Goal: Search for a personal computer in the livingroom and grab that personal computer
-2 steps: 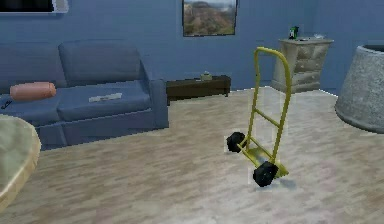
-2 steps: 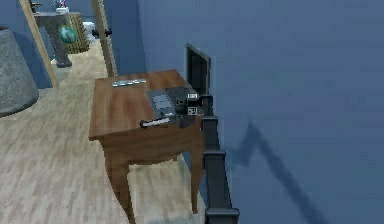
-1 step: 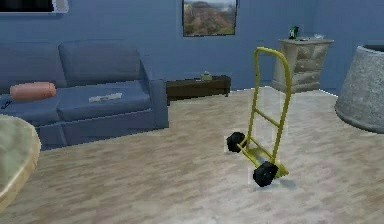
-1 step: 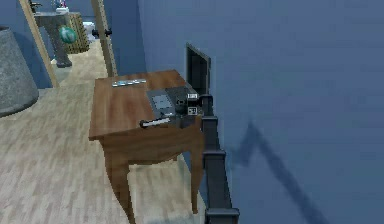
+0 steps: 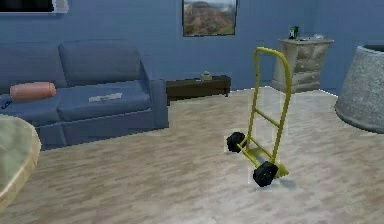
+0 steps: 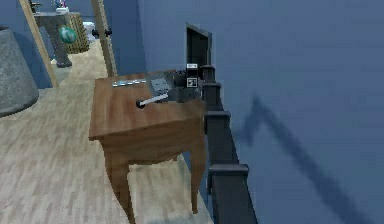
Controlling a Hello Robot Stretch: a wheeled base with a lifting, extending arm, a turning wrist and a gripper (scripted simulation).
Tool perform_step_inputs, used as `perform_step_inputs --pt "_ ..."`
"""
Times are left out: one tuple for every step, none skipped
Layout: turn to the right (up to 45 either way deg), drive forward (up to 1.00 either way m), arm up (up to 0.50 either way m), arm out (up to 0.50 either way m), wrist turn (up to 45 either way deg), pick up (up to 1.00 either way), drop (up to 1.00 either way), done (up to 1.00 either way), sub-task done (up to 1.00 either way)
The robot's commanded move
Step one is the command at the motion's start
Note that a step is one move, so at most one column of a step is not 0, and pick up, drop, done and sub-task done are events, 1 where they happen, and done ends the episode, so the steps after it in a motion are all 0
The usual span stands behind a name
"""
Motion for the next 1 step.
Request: perform_step_inputs --pt "0.0 0.0 0.0 0.0 0.0 0.0 0.0 1.0 0.0"
